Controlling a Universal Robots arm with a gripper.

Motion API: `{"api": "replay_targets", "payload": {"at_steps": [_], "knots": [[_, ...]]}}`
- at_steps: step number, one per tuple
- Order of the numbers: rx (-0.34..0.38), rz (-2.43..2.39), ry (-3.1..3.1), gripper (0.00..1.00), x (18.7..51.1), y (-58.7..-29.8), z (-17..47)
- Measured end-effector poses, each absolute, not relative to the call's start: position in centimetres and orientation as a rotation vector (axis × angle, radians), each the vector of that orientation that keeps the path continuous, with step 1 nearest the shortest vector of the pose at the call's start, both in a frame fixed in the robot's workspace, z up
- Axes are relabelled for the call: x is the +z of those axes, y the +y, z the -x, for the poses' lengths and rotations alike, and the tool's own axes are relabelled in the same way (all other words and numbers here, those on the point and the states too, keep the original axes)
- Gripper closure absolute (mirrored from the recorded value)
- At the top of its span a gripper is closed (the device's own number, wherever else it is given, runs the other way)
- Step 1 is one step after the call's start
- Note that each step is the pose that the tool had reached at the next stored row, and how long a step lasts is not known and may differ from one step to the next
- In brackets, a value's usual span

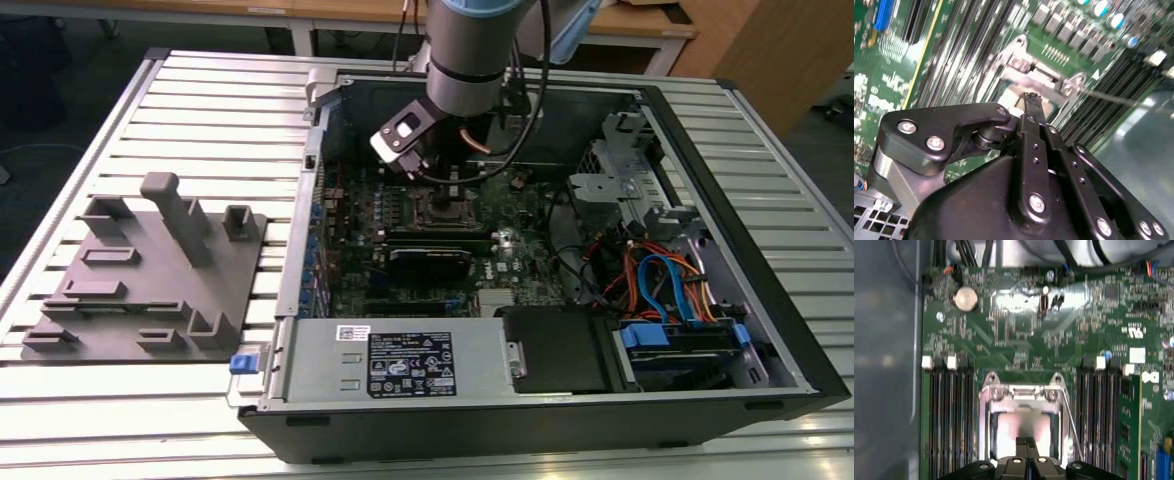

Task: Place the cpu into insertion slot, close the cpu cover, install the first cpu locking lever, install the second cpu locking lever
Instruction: 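Close the cpu cover, then install the first cpu locking lever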

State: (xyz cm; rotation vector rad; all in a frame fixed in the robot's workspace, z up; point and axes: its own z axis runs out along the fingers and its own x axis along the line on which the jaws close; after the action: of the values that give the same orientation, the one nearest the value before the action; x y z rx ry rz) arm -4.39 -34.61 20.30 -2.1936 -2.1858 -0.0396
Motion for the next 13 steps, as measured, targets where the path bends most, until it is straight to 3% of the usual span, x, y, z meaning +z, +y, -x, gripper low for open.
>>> {"api": "replay_targets", "payload": {"at_steps": [13], "knots": [[-0.039,2.194,-2.186,0.89,20.34,-34.6,3.82]]}}
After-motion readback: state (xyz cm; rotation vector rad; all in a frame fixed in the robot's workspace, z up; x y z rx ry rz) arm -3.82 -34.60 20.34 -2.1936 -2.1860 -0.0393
